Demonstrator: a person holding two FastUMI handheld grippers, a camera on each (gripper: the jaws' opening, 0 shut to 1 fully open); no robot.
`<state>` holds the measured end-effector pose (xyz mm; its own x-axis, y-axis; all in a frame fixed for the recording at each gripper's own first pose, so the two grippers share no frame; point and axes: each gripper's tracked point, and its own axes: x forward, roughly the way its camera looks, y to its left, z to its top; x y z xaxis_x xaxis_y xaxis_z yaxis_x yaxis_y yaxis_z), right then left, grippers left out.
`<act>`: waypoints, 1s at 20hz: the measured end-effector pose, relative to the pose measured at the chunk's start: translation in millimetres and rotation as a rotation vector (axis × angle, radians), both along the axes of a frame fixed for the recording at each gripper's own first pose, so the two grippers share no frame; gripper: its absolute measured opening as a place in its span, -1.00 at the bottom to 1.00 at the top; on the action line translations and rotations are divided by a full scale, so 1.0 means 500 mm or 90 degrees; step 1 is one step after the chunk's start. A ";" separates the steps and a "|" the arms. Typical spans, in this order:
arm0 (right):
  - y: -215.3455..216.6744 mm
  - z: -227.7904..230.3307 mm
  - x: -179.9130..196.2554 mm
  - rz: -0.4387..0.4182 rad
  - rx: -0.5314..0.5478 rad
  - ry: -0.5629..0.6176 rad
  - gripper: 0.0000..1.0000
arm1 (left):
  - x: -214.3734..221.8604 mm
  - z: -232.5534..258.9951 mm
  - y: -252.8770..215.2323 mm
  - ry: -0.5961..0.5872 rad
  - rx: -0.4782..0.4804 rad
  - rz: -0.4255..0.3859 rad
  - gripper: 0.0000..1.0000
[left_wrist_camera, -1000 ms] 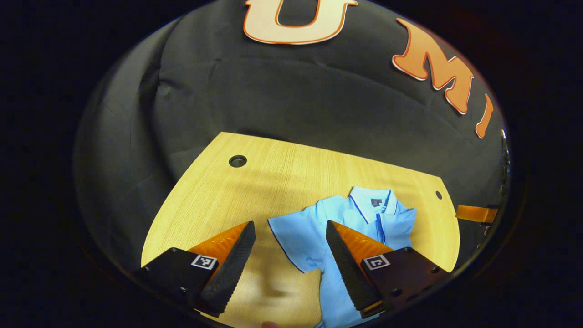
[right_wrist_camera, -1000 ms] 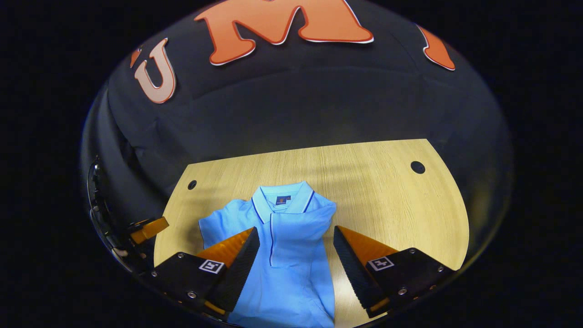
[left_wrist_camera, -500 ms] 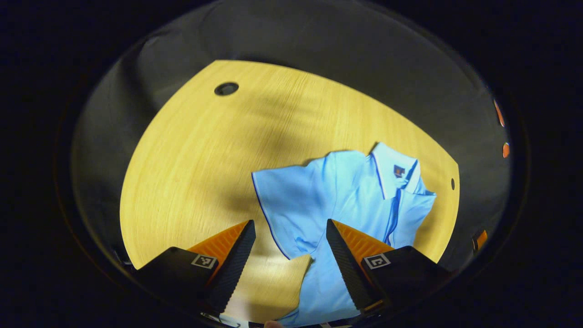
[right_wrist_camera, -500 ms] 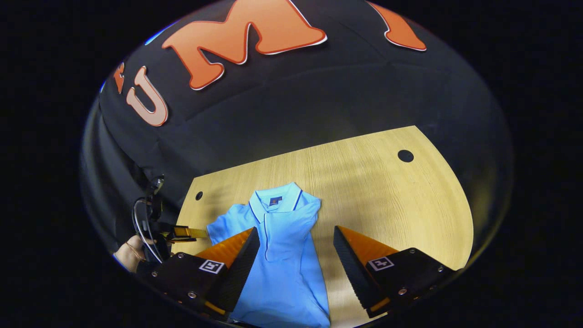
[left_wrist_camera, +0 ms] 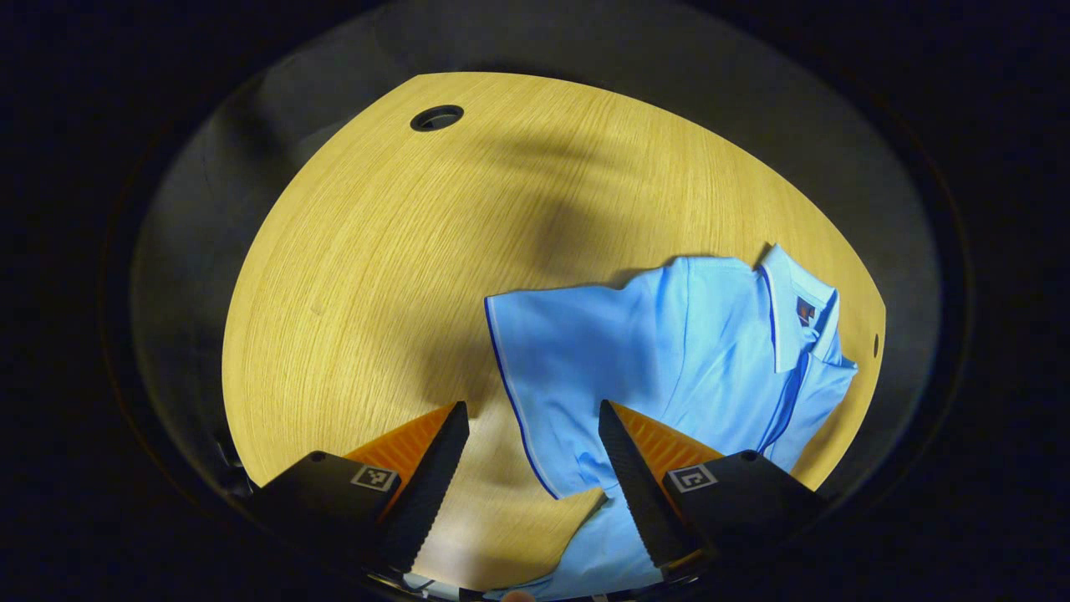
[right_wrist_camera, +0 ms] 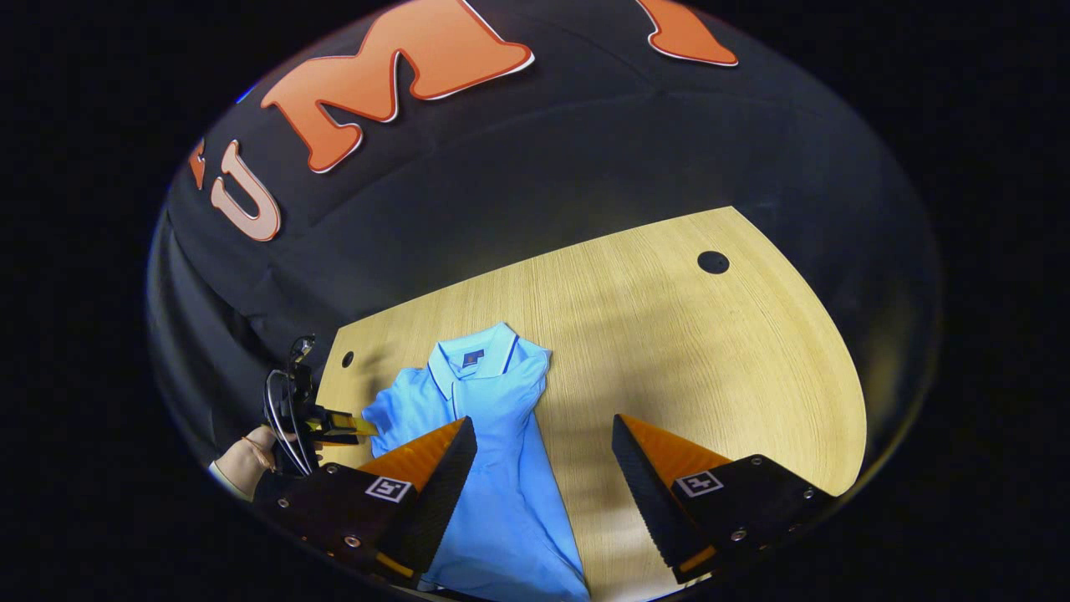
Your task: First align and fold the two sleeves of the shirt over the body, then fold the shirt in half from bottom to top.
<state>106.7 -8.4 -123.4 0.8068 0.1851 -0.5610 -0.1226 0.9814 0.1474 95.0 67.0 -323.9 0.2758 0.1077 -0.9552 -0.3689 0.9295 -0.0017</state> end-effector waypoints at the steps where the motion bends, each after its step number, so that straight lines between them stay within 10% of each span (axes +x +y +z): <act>1: -0.003 -0.001 -0.001 0.000 0.000 0.001 0.98 | 0.001 -0.006 0.001 0.005 0.001 0.004 1.00; 11: -0.034 -0.017 -0.013 -0.018 -0.001 0.006 0.98 | 0.002 -0.018 -0.003 0.013 0.013 0.003 0.94; 16: -0.038 -0.036 -0.017 -0.020 -0.011 0.011 0.97 | 0.015 -0.018 -0.017 -0.010 0.009 0.010 -0.64; 20: -0.041 -0.035 -0.025 -0.023 -0.011 0.007 0.97 | 0.017 -0.003 -0.024 -0.025 0.018 -0.032 -0.78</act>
<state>94.1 -29.0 -141.0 0.8065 0.1457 -0.5730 -0.0851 0.9877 0.1312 103.3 54.9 -325.2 0.3185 0.1196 -0.9403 -0.3217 0.9468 0.0114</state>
